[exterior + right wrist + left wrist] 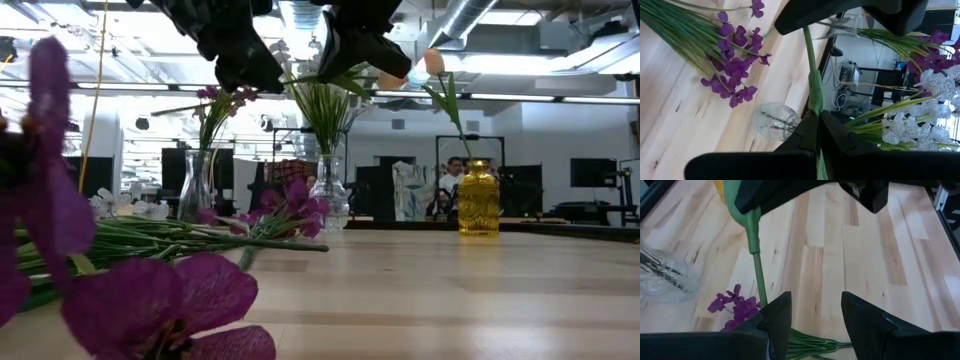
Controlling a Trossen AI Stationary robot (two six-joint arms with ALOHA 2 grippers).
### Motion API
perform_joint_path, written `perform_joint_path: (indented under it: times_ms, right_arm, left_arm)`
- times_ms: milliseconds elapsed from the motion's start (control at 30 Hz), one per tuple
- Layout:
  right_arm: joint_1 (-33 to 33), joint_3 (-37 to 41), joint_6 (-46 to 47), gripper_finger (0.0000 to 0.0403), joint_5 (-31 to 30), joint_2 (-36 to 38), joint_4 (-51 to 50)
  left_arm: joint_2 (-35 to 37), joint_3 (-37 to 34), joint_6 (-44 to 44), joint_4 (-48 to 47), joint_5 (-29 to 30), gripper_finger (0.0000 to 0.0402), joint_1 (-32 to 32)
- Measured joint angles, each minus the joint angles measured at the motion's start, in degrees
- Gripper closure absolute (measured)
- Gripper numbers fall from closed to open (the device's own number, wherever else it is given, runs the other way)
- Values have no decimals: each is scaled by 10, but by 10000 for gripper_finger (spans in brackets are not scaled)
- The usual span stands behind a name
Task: Sort flowers into vase by color
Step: Put the bottom yellow tulip into the yellow vase
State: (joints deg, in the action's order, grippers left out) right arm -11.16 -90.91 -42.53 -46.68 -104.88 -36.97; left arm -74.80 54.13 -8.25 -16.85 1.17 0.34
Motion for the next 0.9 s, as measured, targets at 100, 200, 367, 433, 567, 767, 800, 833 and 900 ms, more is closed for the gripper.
perform_joint_path:
  times_ms: [100, 200, 367, 433, 567, 767, 800, 833, 900]
  right_arm:
    - [0, 0, 0, 366, 0, 0, 0]
    - [0, 0, 0, 365, 0, 0, 0]
    - [0, 0, 0, 365, 1, 0, 0]
    - [0, 0, 0, 365, 1, 0, 0]
    - [0, 0, 0, 365, 1, 0, 0]
    - [0, 0, -1, 365, 1, 0, 0]
    - [0, 0, -2, 365, 1, 0, 0]
    - [0, 0, -2, 365, 1, 0, 0]
    - [0, 0, -2, 365, 1, 0, 0]
  left_arm:
    - [4, 0, 3, 1, 0, 240, 0]
    - [13, 0, 3, 5, 1, 240, 0]
    - [30, 0, 5, 18, 7, 240, 0]
    - [35, 0, 5, 19, 17, 240, 0]
    - [36, 0, 5, 16, 43, 240, 0]
    - [34, 0, -2, -1, 83, 240, 0]
    - [34, 0, -4, -2, 87, 240, 0]
    - [34, 0, -5, -4, 88, 241, 0]
    - [34, 0, -5, -11, 86, 247, 0]
